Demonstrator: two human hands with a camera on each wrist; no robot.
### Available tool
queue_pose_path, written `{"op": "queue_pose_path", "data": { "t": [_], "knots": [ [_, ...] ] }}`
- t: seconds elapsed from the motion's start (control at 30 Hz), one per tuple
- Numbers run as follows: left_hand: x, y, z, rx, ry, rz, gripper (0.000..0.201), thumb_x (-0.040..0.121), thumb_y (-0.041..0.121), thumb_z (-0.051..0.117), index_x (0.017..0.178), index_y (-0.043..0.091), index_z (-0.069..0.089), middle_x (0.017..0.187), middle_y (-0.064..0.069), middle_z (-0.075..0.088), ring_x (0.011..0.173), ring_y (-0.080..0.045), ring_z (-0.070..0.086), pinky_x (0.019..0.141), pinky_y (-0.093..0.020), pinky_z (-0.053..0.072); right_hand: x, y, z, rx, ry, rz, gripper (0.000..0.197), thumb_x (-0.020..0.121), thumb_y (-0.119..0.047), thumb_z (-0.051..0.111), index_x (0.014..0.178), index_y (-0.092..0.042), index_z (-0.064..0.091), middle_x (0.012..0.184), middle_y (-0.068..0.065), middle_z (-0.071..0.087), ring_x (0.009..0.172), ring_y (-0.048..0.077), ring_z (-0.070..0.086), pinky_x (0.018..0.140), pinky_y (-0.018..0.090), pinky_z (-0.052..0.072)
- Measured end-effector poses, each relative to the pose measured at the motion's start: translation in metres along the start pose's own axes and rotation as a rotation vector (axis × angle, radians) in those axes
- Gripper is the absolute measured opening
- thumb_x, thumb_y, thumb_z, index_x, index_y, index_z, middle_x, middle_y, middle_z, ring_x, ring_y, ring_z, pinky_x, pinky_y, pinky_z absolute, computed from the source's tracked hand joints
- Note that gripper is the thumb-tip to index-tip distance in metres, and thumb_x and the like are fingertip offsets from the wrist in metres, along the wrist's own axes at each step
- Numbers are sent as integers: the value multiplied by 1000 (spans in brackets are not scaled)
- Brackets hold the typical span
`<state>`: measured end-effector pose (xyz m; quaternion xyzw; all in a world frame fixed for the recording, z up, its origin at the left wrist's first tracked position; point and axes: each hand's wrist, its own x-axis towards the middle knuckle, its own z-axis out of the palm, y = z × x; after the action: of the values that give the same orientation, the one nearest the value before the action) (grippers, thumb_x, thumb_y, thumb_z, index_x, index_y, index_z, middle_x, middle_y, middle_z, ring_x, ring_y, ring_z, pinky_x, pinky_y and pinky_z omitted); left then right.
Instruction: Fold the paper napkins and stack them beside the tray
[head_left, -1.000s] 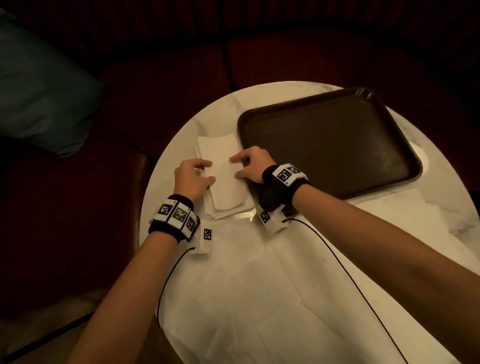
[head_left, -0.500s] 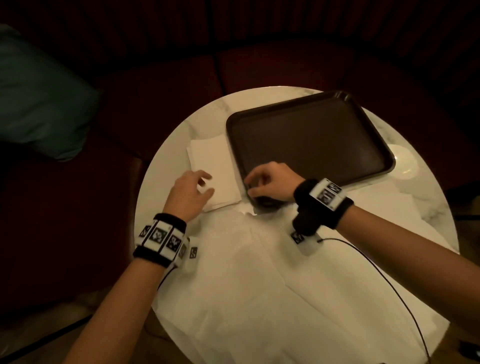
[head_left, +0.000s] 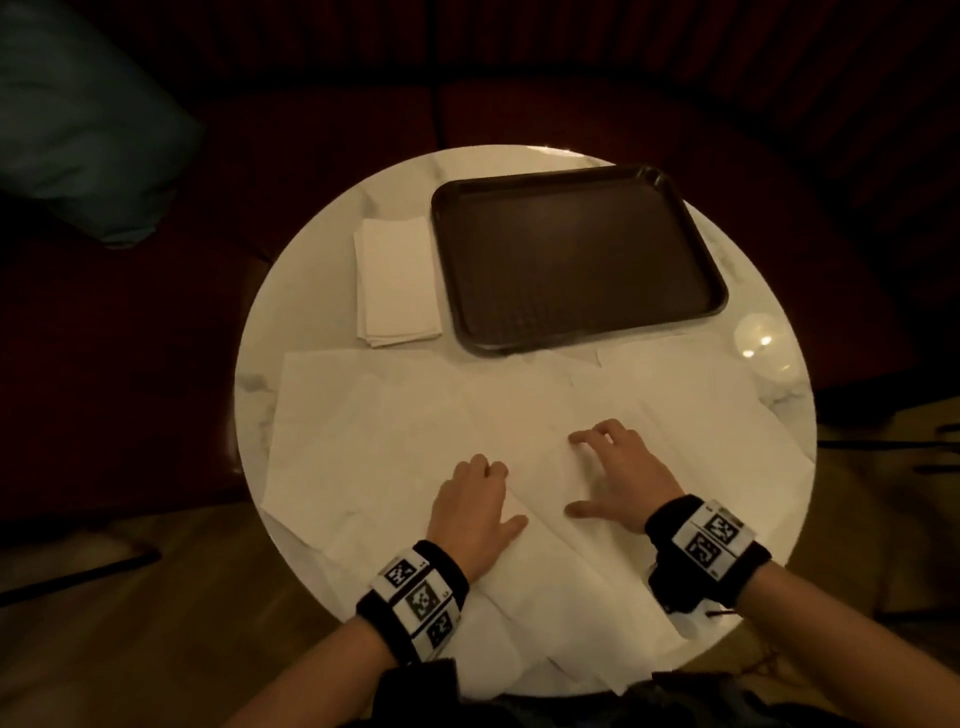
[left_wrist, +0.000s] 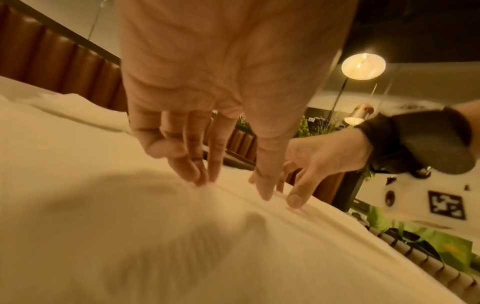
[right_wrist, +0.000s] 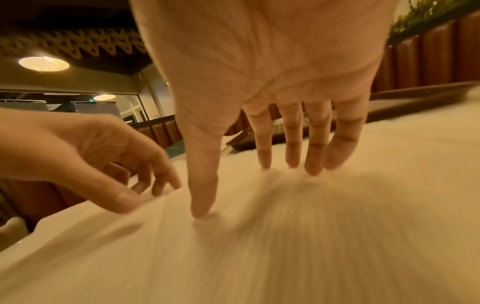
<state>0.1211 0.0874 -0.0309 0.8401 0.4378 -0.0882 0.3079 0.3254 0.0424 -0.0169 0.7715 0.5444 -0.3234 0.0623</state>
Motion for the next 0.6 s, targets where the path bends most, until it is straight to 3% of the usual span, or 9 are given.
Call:
{"op": "queue_pose_path", "data": {
  "t": [0.17, 0.27, 0.37, 0.43, 0.5, 0.6],
  "knots": [
    [2, 9, 25, -31, 90, -113, 76, 79, 44, 71, 137, 14, 33, 128, -4, 42, 115, -23, 44, 93, -35, 43, -7, 2, 17, 58, 77, 38, 108, 58, -53, 84, 145, -30, 26, 138, 0, 37, 121, 24, 44, 103, 38, 37],
    [2, 8, 27, -125, 126, -150, 67, 72, 41, 78, 122, 15, 43, 120, -3, 42, 109, -21, 43, 91, -34, 44, -12, 5, 19, 64, 130, 31, 101, 59, -52, 83, 142, -34, 28, 131, -4, 47, 119, 20, 49, 103, 39, 33],
    [3, 8, 23, -143, 97, -153, 42, 75, 33, 74, 105, 14, 51, 111, -2, 40, 104, -20, 41, 87, -32, 43, -21, 9, 16, 131, 204, -6, 84, 68, -44, 80, 138, -36, 35, 110, -7, 58, 106, 15, 56, 100, 37, 35],
    [2, 10, 19, -183, 92, -109, 19, 79, 22, 67, 88, 13, 52, 99, -2, 45, 95, -21, 43, 75, -29, 39, -28, 14, 11, 250, 210, -14, 63, 72, -37, 79, 128, -34, 51, 90, -8, 61, 86, 14, 58, 88, 32, 43],
    [-2, 12, 12, -342, 87, -33, 14, 80, 14, 66, 78, 11, 52, 84, -3, 53, 82, -21, 49, 67, -26, 35, -34, 19, 6, 409, 195, -41, 35, 73, -31, 79, 106, -26, 69, 79, -5, 65, 72, 13, 58, 70, 27, 45],
    [-11, 11, -6, -598, 41, -22, 18, 83, 9, 68, 75, 16, 52, 68, 3, 57, 62, -8, 50, 58, -16, 38, -35, 24, -2, 510, 196, -118, 17, 76, -30, 79, 89, -20, 75, 81, 0, 72, 75, 16, 62, 66, 28, 44]
  ]
}}
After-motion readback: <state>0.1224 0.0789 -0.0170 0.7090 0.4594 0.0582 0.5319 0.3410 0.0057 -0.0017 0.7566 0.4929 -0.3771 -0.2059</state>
